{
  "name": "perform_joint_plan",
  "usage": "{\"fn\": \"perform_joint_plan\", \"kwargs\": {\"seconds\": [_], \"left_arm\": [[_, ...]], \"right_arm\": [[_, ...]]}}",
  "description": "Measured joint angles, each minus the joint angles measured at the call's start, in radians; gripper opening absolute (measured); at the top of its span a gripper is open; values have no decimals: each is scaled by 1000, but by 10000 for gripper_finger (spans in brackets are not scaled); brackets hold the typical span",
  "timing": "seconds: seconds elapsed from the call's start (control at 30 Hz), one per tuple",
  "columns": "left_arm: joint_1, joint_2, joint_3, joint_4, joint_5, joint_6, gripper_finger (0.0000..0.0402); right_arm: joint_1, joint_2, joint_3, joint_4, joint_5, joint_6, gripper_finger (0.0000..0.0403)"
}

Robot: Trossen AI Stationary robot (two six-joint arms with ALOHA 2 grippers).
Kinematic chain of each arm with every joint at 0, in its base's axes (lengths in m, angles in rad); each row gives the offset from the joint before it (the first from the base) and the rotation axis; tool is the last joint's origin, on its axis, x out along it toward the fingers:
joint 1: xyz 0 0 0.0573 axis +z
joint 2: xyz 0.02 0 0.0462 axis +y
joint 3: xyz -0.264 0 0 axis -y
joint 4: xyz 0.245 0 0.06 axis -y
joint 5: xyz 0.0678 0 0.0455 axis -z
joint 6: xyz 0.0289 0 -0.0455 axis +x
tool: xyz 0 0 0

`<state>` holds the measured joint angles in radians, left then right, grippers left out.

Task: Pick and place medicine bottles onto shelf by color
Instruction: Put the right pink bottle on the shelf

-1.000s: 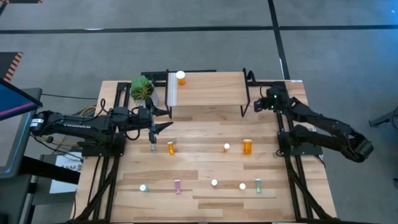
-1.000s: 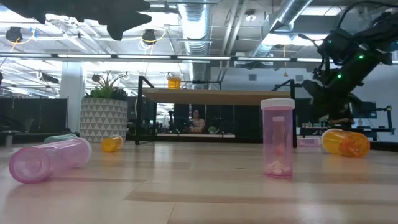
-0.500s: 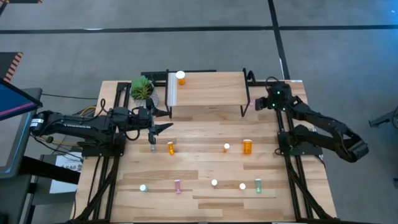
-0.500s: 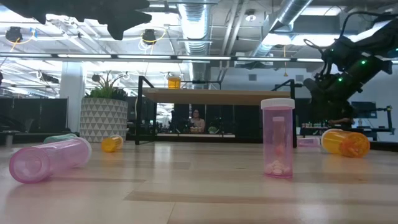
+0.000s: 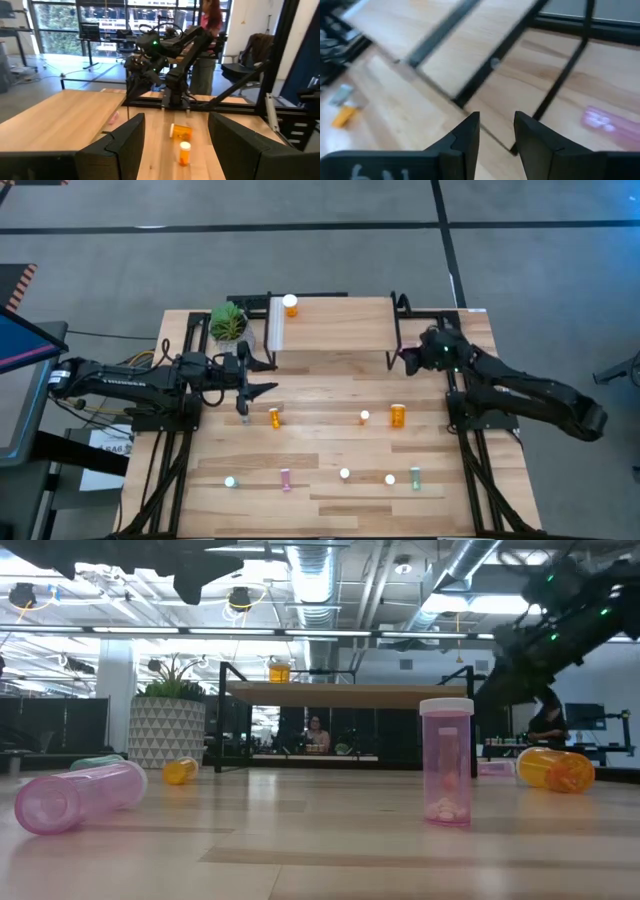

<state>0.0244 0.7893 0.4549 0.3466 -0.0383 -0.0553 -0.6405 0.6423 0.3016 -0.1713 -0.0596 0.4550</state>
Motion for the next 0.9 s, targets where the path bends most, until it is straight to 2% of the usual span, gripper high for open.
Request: {"fn": "perform_joint_plan", "kwargs": {"seconds": [0.17, 0.33, 0.47, 0.73, 0.9], "left_arm": [[-38, 57, 21, 3, 1, -1, 206], [-47, 150, 65, 1, 1, 3, 206], [-49, 218, 102, 3, 28, 3, 206], [-68, 259, 144, 5, 42, 26, 206], [-92, 257, 145, 2, 43, 29, 206]], "right_arm": [[164, -152, 0, -55, 88, 41, 144], [300, -262, 0, -132, 274, 51, 145], [386, -336, 0, -147, 306, 48, 144], [626, -346, -1, -58, 306, -47, 145], [783, -257, 0, 76, 343, -125, 146]]}}
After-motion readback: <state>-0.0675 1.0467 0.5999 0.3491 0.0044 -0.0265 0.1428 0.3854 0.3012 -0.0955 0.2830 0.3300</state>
